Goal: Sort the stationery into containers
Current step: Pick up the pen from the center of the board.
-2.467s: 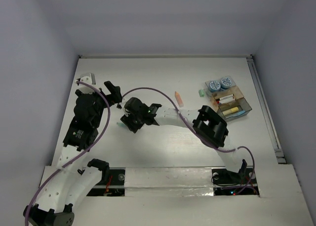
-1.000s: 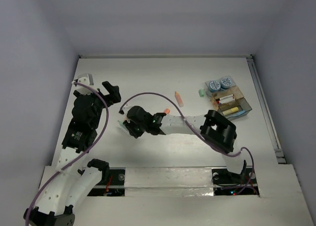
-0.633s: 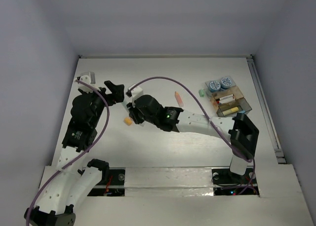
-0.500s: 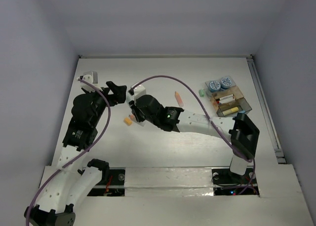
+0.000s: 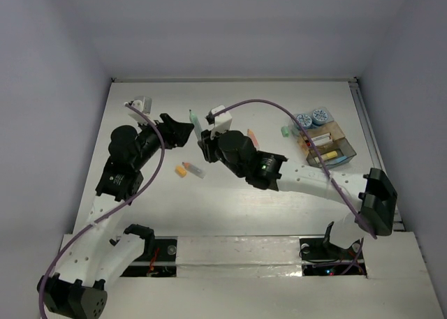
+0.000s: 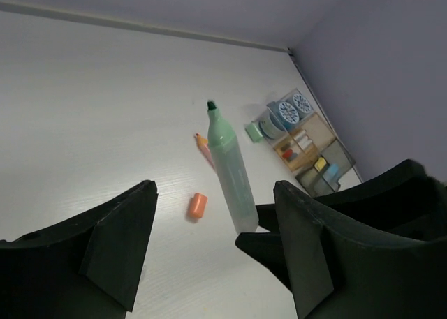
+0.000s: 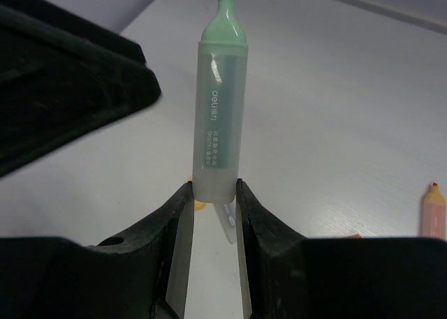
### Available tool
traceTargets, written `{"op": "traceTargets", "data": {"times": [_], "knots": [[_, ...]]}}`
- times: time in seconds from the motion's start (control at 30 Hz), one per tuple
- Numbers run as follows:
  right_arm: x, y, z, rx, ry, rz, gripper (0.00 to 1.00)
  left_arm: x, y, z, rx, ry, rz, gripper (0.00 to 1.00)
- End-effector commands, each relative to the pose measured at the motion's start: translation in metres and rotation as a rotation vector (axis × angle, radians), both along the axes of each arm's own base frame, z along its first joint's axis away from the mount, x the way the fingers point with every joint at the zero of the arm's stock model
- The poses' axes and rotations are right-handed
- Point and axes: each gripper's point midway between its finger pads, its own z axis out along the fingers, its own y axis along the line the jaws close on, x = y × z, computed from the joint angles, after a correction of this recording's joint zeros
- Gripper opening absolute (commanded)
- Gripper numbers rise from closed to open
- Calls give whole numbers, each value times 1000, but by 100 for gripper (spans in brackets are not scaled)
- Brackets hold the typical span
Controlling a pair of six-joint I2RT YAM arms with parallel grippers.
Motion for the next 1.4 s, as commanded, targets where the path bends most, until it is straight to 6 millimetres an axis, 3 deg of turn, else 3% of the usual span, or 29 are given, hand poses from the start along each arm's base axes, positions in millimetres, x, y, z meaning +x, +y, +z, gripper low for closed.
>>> {"op": "traceTargets", "data": {"times": [0.0, 0.33, 0.53, 0.77, 0.9, 1.03, 1.07, 1.2, 1.3, 1.37], "knots": [[4, -3, 45, 122, -86, -18, 18, -6, -19, 13, -61, -39, -116, 64], [2, 7, 58, 170, -99, 19, 18, -8, -38, 1, -107, 6, -236, 59], [-4, 9, 65, 216, -103, 51, 18, -6, -40, -2, -124, 21, -241, 44], [-12, 17, 60, 245, -71, 105, 18, -7, -40, -1, -131, 8, -240, 26], [-15, 18, 60, 279, -50, 110, 18, -4, -35, 0, -118, -1, -219, 2], [-19, 16, 57, 314, -14, 108, 18, -5, -33, 4, -100, -15, -211, 0], [-20, 15, 57, 323, -10, 107, 20, -5, -33, 5, -97, -17, -214, 0], [-29, 9, 61, 332, 9, 135, 53, -7, -31, 8, -75, -33, -214, 0], [-36, -6, 53, 290, 32, 147, 61, -7, -28, 10, -42, -51, -204, 0], [-35, -29, 62, 304, 34, 145, 60, -9, -28, 11, -24, -64, -213, 0]]}}
